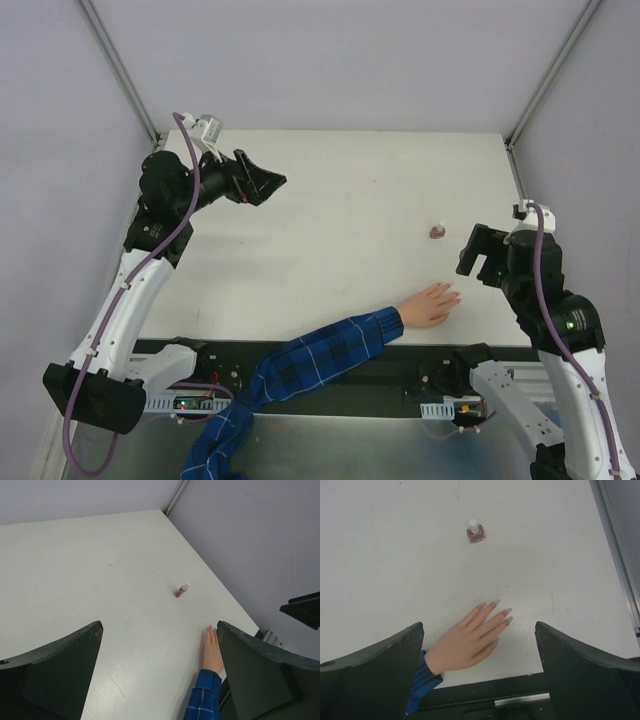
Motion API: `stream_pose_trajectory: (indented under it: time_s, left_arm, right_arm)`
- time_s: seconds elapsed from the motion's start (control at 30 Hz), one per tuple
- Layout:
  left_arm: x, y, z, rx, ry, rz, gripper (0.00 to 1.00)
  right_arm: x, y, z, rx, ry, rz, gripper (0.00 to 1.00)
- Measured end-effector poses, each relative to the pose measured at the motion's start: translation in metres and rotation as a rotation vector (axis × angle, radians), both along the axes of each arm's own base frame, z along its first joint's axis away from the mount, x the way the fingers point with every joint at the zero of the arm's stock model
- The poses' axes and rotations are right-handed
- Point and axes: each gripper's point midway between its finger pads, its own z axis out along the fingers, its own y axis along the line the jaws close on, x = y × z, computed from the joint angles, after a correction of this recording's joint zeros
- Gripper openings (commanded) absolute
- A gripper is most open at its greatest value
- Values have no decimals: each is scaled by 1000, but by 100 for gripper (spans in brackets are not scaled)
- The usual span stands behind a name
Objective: Paint the nails
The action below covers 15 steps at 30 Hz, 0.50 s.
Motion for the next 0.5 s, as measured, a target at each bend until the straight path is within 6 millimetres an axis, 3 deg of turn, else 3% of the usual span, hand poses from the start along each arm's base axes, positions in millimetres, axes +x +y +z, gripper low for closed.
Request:
stream_pose_trajectory:
  time_s: [0.3,0.5]
  left_arm:
    - [3,-6,-11,-10,52,-29,97]
    - [1,-9,-20,-23,95,-54,95]
  right_arm:
    - [21,4,-32,-49,182,-23,96]
    - [48,17,-52,-54,259,-8,96]
